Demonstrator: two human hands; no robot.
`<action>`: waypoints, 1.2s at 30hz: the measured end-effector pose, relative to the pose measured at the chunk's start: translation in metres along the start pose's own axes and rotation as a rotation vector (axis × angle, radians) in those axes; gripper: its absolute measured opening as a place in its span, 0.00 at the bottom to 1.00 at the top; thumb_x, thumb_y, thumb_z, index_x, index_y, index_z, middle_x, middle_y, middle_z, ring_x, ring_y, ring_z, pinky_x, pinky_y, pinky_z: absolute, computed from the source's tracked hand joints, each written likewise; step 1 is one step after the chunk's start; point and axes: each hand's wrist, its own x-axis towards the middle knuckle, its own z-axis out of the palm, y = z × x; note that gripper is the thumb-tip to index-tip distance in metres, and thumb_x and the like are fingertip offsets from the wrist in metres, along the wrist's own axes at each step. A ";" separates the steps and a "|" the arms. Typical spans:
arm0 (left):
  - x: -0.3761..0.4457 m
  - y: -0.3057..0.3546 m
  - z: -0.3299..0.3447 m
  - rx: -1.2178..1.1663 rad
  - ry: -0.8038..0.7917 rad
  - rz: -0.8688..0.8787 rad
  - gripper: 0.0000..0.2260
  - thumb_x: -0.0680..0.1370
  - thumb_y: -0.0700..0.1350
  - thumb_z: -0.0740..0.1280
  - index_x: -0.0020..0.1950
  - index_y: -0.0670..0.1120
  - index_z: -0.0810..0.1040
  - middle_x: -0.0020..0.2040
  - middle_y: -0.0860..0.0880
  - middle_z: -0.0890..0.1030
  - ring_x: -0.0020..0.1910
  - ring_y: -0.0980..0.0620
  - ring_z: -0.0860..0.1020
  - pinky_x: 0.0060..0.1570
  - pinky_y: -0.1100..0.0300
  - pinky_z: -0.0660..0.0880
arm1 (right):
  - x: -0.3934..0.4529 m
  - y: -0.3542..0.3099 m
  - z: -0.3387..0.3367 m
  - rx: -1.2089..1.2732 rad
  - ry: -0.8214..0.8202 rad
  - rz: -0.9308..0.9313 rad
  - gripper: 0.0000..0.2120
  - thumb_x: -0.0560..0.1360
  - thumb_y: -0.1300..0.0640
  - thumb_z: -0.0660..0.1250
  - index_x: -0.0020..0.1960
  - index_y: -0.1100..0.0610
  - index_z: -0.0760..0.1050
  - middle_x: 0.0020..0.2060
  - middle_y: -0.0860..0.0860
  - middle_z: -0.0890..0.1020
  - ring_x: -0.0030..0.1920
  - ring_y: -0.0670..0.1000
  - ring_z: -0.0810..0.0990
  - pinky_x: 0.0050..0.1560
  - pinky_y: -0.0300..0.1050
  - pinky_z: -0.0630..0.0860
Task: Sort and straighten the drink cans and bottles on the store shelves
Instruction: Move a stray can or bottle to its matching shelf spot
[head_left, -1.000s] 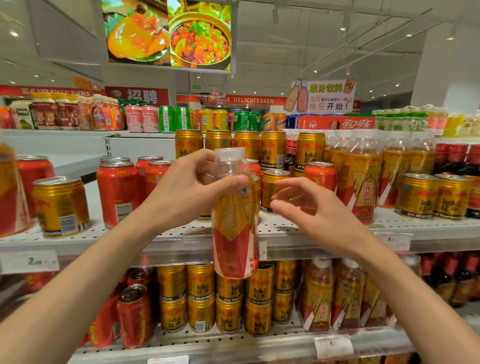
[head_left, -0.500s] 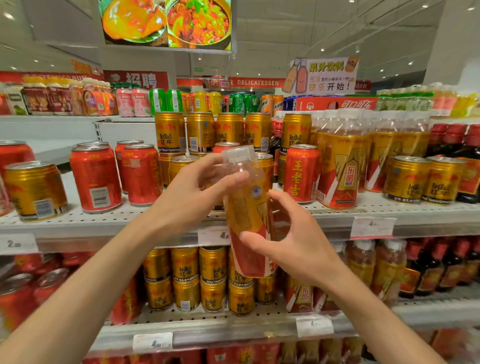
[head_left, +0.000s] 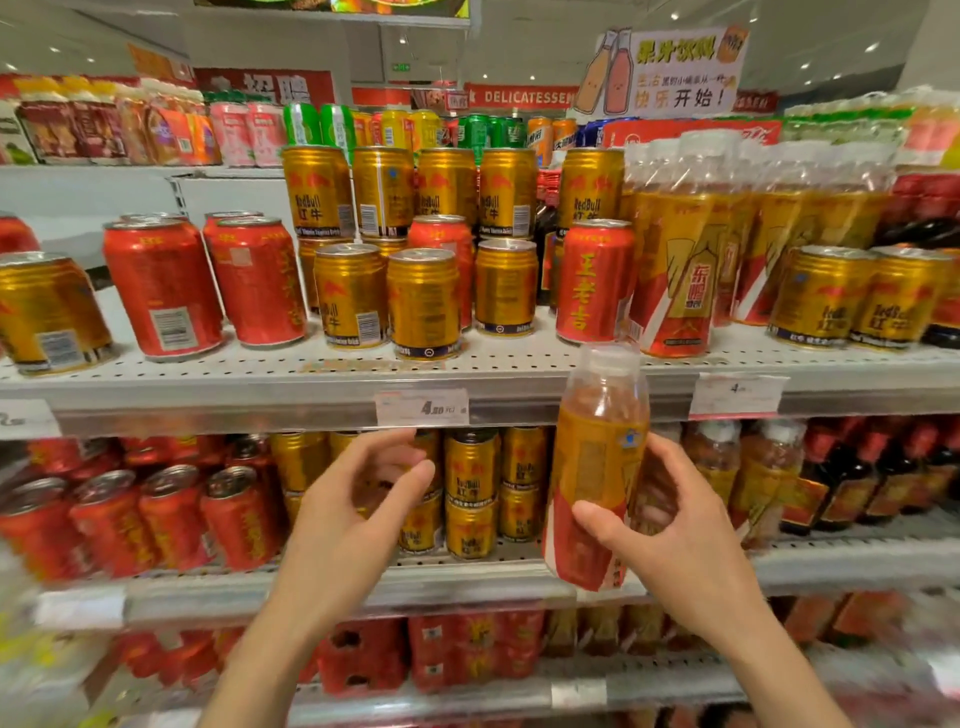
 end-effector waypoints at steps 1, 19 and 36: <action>-0.004 -0.006 0.004 -0.017 0.015 -0.015 0.11 0.77 0.47 0.71 0.59 0.55 0.80 0.50 0.58 0.85 0.51 0.58 0.82 0.49 0.71 0.75 | -0.005 0.004 0.000 0.014 0.023 0.035 0.39 0.59 0.33 0.76 0.68 0.38 0.69 0.57 0.35 0.81 0.58 0.37 0.79 0.64 0.52 0.78; -0.003 0.016 0.101 -0.118 0.025 -0.006 0.10 0.76 0.52 0.71 0.57 0.57 0.80 0.50 0.59 0.85 0.52 0.59 0.82 0.53 0.61 0.75 | -0.011 0.041 -0.084 0.057 0.288 0.131 0.38 0.58 0.35 0.75 0.67 0.39 0.70 0.56 0.38 0.81 0.56 0.39 0.80 0.63 0.50 0.77; 0.071 0.116 0.221 0.232 0.331 0.333 0.15 0.78 0.48 0.71 0.65 0.52 0.76 0.57 0.53 0.77 0.53 0.66 0.76 0.46 0.76 0.72 | 0.096 0.018 -0.211 -0.005 0.150 -0.312 0.40 0.66 0.34 0.75 0.73 0.43 0.67 0.56 0.32 0.80 0.58 0.34 0.78 0.60 0.38 0.76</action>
